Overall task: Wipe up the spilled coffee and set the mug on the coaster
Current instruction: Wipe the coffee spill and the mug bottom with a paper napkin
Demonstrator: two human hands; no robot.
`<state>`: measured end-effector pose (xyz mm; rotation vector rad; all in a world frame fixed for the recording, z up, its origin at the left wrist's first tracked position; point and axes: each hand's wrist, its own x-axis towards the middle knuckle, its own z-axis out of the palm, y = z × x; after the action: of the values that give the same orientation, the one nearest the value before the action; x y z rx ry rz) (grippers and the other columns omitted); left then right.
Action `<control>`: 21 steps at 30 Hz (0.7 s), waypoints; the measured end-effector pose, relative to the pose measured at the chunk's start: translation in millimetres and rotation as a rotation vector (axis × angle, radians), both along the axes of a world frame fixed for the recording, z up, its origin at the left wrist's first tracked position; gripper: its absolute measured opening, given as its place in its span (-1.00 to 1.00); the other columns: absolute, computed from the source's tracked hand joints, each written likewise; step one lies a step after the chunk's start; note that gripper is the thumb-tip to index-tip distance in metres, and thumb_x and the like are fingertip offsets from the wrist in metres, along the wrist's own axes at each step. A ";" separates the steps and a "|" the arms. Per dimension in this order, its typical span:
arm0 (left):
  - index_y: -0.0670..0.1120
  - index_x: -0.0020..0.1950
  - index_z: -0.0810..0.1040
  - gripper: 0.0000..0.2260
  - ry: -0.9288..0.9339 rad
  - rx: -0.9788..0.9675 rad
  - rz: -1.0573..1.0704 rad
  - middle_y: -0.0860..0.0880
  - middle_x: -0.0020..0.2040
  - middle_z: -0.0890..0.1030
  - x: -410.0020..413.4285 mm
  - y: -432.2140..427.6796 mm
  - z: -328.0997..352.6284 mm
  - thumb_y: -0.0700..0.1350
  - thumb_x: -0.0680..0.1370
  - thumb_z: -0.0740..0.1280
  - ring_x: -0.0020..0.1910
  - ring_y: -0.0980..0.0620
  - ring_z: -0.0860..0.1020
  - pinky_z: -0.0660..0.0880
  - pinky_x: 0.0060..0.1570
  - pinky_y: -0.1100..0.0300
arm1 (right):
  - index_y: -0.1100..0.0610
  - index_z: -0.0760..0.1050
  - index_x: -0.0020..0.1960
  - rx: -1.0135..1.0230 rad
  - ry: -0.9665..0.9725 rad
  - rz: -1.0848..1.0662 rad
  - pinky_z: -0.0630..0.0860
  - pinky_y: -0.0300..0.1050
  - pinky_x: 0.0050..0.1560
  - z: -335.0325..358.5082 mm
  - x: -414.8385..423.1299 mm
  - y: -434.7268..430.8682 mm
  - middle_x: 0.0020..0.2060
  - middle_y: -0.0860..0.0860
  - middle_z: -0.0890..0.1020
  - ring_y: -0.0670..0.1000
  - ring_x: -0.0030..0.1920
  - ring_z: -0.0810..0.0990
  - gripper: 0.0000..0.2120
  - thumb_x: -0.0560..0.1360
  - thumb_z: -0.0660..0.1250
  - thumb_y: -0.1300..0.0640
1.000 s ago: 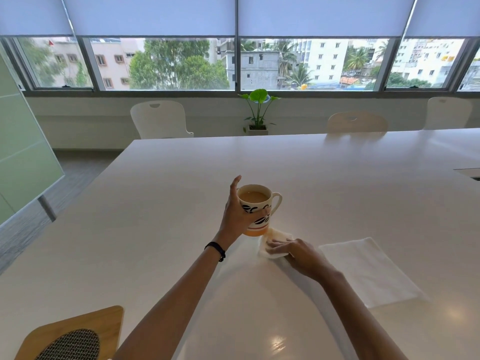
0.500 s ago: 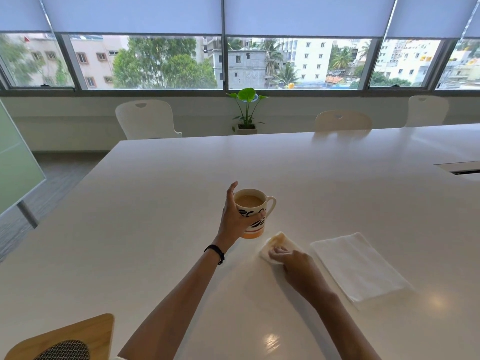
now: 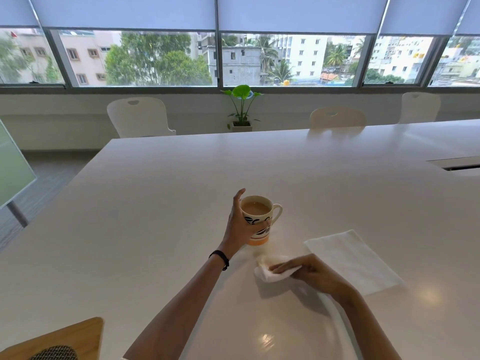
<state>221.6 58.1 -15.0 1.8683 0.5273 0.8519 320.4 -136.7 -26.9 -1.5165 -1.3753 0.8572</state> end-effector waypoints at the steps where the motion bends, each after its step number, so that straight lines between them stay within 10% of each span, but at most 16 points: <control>1: 0.11 0.40 0.11 -0.13 0.002 -0.004 0.002 -0.02 0.16 0.48 0.9 -0.8 -0.4 -0.06 0.26 0.58 0.12 0.02 0.48 0.42 0.05 0.23 | 0.23 0.59 0.05 0.033 0.038 -0.052 0.53 -0.18 0.14 -0.3 0.8 0.0 -0.02 0.01 0.69 -0.05 0.05 0.63 -0.69 0.45 0.22 0.50; 9: 0.04 0.41 0.12 -0.14 0.000 0.010 0.051 -0.10 0.21 0.47 8.5 -7.2 0.1 -0.07 0.27 0.57 0.16 -0.06 0.47 0.49 0.16 0.01 | -0.03 0.63 -0.03 0.263 -0.188 -0.653 0.46 -0.47 -0.22 -3.4 7.8 -7.7 -0.21 -0.19 0.67 -0.29 -0.20 0.61 -0.62 0.42 0.29 0.43; 16: 0.02 0.45 0.08 -0.10 0.020 0.016 0.049 -0.12 0.24 0.46 8.5 -7.2 1.1 -0.06 0.28 0.57 0.17 -0.04 0.45 0.46 0.14 0.09 | -0.06 0.61 0.07 0.095 -0.383 -0.559 0.56 -0.05 -0.13 -16.9 0.0 -2.0 -0.10 -0.02 0.71 0.01 -0.18 0.65 -0.66 0.46 0.28 0.31; 21: 0.01 0.47 0.03 -0.07 0.058 0.009 0.047 -0.12 0.26 0.44 7.6 -8.1 1.2 -0.06 0.29 0.56 0.18 -0.01 0.44 0.42 0.14 0.12 | -0.16 0.58 0.06 0.061 -0.488 -0.495 0.40 -0.28 -0.27 -18.4 -8.1 -0.7 -0.26 -0.12 0.64 -0.22 -0.36 0.51 -0.66 0.48 0.27 0.25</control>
<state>229.2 50.1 -13.8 1.8999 0.6061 0.8338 312.2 -137.4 -45.3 -1.9823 -1.2459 0.1387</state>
